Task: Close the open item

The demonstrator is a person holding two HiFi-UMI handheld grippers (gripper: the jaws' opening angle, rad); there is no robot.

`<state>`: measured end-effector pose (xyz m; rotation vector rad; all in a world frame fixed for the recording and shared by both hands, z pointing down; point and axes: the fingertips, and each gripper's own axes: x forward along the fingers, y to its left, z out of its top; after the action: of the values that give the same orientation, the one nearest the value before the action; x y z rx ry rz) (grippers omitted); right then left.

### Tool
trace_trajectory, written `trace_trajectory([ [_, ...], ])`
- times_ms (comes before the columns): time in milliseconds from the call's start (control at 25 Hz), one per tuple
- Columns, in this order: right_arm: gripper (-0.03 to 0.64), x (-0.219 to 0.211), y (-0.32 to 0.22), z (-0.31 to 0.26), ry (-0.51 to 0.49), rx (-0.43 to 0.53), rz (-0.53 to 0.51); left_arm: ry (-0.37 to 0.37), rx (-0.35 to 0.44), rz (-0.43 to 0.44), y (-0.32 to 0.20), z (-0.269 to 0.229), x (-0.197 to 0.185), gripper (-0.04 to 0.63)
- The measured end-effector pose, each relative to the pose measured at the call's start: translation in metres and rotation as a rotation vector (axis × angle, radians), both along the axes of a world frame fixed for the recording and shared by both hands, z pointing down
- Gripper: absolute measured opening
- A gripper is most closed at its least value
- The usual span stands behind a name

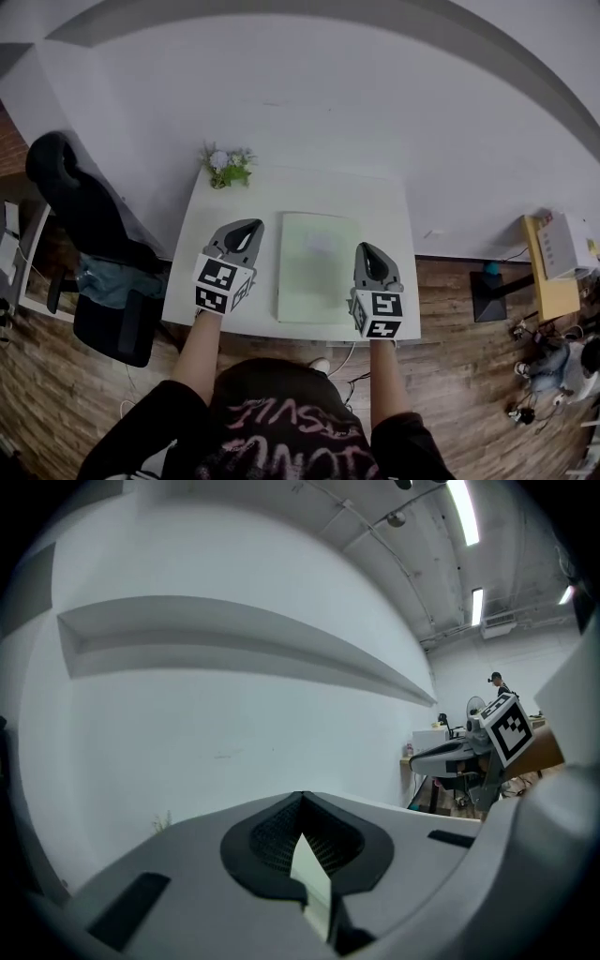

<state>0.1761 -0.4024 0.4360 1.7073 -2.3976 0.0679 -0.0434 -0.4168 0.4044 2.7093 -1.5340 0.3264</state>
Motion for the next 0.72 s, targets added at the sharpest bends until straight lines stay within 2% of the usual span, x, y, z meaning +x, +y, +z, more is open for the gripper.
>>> trace_trajectory([
  [200, 0.025, -0.007, 0.001, -0.020, 0.005, 0.038, 0.009, 0.017, 0.052, -0.031, 0.001, -0.025, -0.024, 0.012],
  [720, 0.023, -0.007, -0.020, -0.046, 0.007, 0.098, -0.006, 0.019, 0.111, -0.124, -0.004, -0.050, -0.053, 0.012],
])
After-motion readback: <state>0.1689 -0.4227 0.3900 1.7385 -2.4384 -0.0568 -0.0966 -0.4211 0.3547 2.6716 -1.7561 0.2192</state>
